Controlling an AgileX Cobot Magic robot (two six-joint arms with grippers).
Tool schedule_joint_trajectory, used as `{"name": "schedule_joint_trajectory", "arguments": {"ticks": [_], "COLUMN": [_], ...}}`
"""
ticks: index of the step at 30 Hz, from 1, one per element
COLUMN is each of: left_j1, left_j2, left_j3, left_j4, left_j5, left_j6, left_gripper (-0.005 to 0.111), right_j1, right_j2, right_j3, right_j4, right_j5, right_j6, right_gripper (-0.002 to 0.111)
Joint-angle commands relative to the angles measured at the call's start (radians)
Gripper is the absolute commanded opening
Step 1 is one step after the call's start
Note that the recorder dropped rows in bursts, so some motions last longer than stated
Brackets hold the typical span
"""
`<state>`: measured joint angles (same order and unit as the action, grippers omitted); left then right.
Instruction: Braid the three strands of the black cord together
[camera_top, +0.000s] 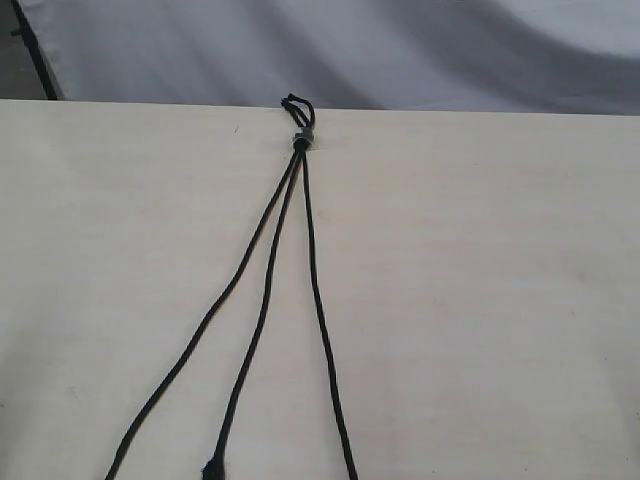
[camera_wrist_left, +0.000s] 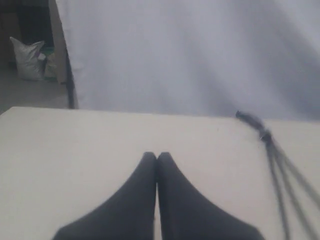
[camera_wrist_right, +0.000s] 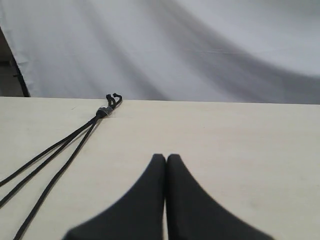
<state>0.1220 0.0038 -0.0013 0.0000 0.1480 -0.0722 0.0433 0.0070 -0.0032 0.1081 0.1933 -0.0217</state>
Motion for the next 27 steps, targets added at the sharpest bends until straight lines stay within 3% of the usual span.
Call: {"name": "schedule_joint_trajectory", "arguments": {"ticks": [1, 4, 10, 14, 20, 27], "left_j1": [0.004, 0.004, 0.004, 0.004, 0.004, 0.002], "left_j2": [-0.004, -0.004, -0.004, 0.005, 0.239, 0.615], "left_j3": [0.001, 0.001, 0.001, -0.052, -0.175, -0.356], "left_j4": [-0.251, -0.268, -0.189, -0.028, 0.037, 0.466], "left_j5": [-0.336, -0.529, -0.759, -0.688, -0.543, -0.267], "left_j6": [-0.245, -0.392, -0.422, -0.318, -0.262, -0.588], "left_gripper": [0.000, 0.000, 0.000, 0.000, 0.000, 0.000], "right_j1": [-0.005, -0.005, -0.005, -0.005, -0.005, -0.005], "right_j2": [-0.007, -0.007, -0.007, -0.007, 0.076, 0.414], "right_j3": [0.003, 0.003, 0.003, -0.022, -0.157, -0.293], "right_j4": [0.057, 0.079, 0.079, 0.079, 0.066, 0.066], "right_j5": [-0.066, -0.166, -0.280, -0.257, -0.147, -0.005], "right_j6": [0.078, 0.165, 0.285, 0.287, 0.276, 0.208], "right_gripper": [0.001, 0.001, 0.001, 0.000, 0.000, 0.000]}}
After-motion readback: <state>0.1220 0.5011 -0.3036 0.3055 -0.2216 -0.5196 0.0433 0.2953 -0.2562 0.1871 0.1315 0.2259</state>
